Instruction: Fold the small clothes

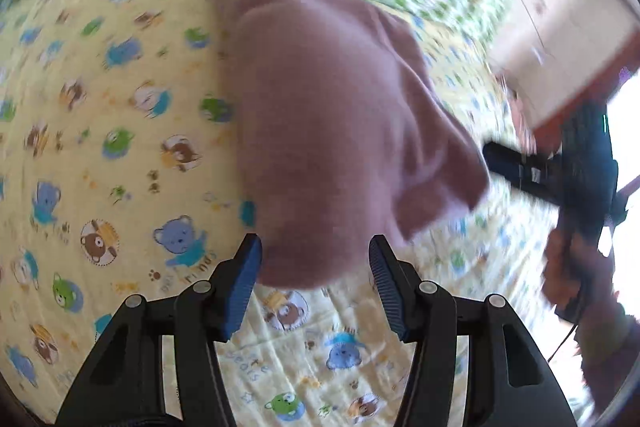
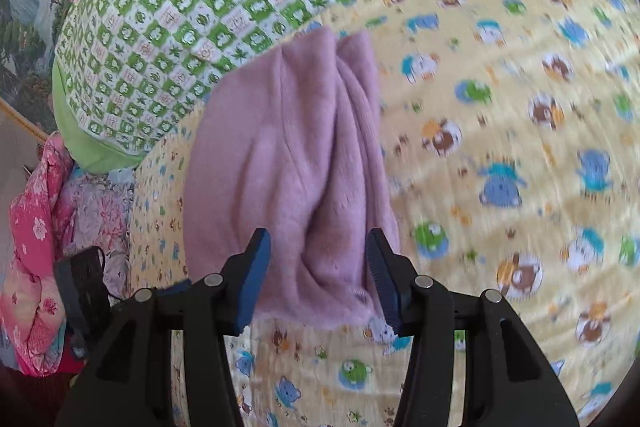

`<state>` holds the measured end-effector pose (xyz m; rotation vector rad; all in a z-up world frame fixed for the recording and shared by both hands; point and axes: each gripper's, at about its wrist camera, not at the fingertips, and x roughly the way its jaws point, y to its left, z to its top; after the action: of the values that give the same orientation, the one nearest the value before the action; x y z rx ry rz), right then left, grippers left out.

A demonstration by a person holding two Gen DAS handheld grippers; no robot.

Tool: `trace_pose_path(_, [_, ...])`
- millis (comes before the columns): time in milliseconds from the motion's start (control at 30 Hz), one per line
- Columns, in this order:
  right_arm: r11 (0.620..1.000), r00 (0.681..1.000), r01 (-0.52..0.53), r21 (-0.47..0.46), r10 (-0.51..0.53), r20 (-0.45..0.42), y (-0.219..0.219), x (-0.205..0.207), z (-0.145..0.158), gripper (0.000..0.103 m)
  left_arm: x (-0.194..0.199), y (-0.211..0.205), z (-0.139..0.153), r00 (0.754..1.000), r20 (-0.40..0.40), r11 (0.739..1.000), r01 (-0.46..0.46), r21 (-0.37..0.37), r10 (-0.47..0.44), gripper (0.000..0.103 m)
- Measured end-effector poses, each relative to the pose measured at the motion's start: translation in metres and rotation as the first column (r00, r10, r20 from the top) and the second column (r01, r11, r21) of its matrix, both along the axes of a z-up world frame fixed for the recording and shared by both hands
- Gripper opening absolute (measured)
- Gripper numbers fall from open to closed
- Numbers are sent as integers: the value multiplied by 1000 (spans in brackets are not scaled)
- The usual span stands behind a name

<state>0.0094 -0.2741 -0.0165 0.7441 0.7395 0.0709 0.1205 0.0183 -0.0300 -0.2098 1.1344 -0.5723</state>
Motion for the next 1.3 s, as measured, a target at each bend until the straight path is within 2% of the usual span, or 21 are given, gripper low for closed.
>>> trace_pose_path(67, [1000, 1000, 0, 0, 0, 26, 1, 1, 4, 52, 11, 11, 1, 999, -15, 998, -43, -34, 43, 56])
trace_pose_path(167, [1000, 998, -15, -4, 16, 56, 4, 14, 11, 51, 23, 14, 3, 998, -27, 997, -60, -53, 59, 58])
trace_pose_path(233, [1000, 1000, -7, 4, 7, 24, 2, 27, 6, 51, 29, 9, -1, 997, -30, 997, -68, -34, 67, 58])
trace_pose_path(367, [998, 1000, -3, 67, 3, -1, -7, 53, -8, 51, 41, -2, -8, 995, -72, 996, -78, -50, 74, 60])
trace_pose_path(433, [995, 999, 11, 103, -5, -50, -11, 65, -21, 51, 45, -6, -12, 994, -80, 996, -79, -44, 75, 62])
trace_pose_path(467, [989, 998, 24, 145, -16, -59, -15, 68, -27, 45, 47, -9, -15, 994, -87, 996, -76, -39, 72, 63])
trace_pose_path(500, [983, 998, 32, 179, -21, -64, -19, 69, -32, 27, 50, -13, -18, 993, -94, 997, -72, -35, 68, 63])
trace_pose_path(533, [982, 998, 33, 187, -22, -64, -21, 69, -31, 18, 51, -16, -21, 993, -103, 997, -69, -32, 66, 63])
trace_pose_path(600, [988, 999, 31, 152, -29, -18, -24, 63, -14, 9, 54, -24, -22, 992, -111, 997, -67, -37, 62, 63])
trace_pose_path(667, [995, 998, 33, 94, -38, 44, -27, 53, 10, 8, 56, -29, -21, 993, -108, 998, -56, -41, 51, 63])
trace_pose_path(733, [999, 998, 41, 5, -42, 46, -28, 51, 20, 8, 57, -35, -22, 994, -109, 999, -37, -31, 33, 65])
trace_pose_path(800, [997, 998, 14, -71, -18, -54, -25, 65, 3, 8, 57, -42, -26, 994, -108, 1000, -27, -16, 25, 65])
trace_pose_path(867, [999, 995, 5, -51, -10, -95, -24, 71, -13, 11, 57, -45, -30, 993, -111, 1000, -25, 7, 25, 66])
trace_pose_path(933, [999, 997, 37, -28, -39, -66, -26, 61, -11, 16, 58, -46, -32, 992, -122, 1000, -26, 3, 26, 66])
trace_pose_path(1000, [997, 997, 69, 17, -69, -25, -26, 42, -4, 35, 59, -43, -32, 992, -125, 999, -32, -8, 30, 66])
trace_pose_path(1100, [996, 995, 81, 36, -83, 47, -18, 8, 3, 45, 61, -41, -32, 991, -133, 999, -37, -17, 34, 66])
trace_pose_path(1200, [999, 999, 46, 10, -47, 11, -3, -9, -6, 47, 62, -40, -34, 989, -144, 999, -45, -30, 41, 66])
trace_pose_path(1300, [997, 996, -11, -73, 5, -92, 9, -7, -26, 46, 59, -38, -35, 989, -143, 999, -40, -23, 36, 66])
